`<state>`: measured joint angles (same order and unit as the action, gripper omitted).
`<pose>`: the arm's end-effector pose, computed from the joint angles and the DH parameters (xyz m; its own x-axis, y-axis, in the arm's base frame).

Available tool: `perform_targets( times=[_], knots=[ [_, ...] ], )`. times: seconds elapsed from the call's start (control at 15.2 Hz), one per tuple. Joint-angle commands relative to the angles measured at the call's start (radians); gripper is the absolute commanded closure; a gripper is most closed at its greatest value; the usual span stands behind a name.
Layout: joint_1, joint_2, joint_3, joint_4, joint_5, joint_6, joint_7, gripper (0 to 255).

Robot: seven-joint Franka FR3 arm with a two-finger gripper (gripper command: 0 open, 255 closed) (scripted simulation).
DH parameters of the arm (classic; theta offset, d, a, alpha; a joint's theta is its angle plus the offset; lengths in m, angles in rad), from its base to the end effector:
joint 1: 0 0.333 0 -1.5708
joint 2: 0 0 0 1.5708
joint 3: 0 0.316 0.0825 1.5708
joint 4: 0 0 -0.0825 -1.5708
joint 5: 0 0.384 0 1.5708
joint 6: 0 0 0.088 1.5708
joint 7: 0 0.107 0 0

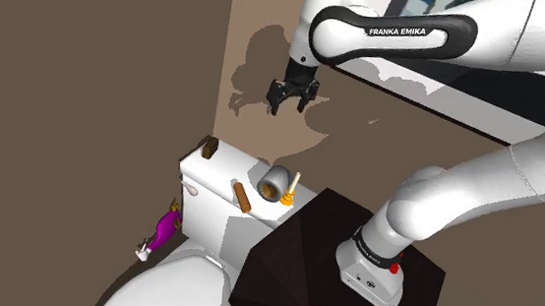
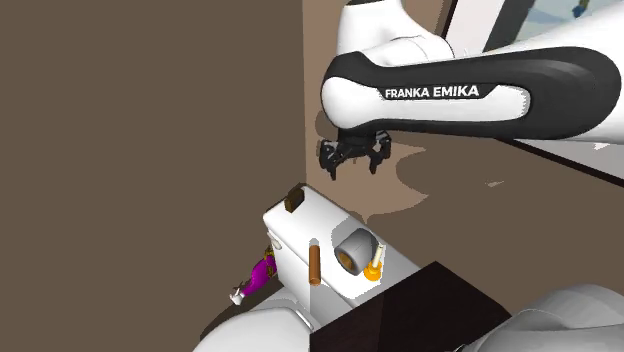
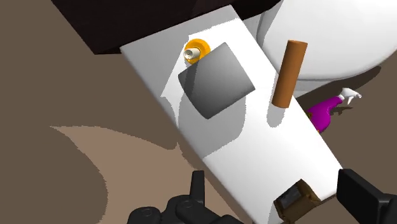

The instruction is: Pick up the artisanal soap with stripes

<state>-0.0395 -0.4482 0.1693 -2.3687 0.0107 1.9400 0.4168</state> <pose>0.4133 0.0595 0.4914 0.9529 -0.3008 0.0384 -0.3025 -0.9517 0.0519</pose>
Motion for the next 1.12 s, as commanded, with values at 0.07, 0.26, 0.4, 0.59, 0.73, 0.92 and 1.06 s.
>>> perform_targets(
  times=[0.07,0.26,0.4,0.59,0.73,0.92,1.06],
  knots=[
    [-0.013,0.106,0.038,0.022,0.001,0.077,0.114,0],
    [-0.025,0.218,0.07,0.057,-0.011,0.144,0.225,0],
    [-0.031,0.296,0.086,0.088,-0.025,0.184,0.3,0],
    [-0.036,0.416,0.101,0.145,-0.055,0.236,0.412,0],
    [-0.034,0.498,0.104,0.189,-0.077,0.265,0.485,0],
    [-0.024,0.62,0.097,0.266,-0.111,0.299,0.59,0],
    [-0.014,0.701,0.086,0.323,-0.13,0.316,0.653,0]
  ],
)
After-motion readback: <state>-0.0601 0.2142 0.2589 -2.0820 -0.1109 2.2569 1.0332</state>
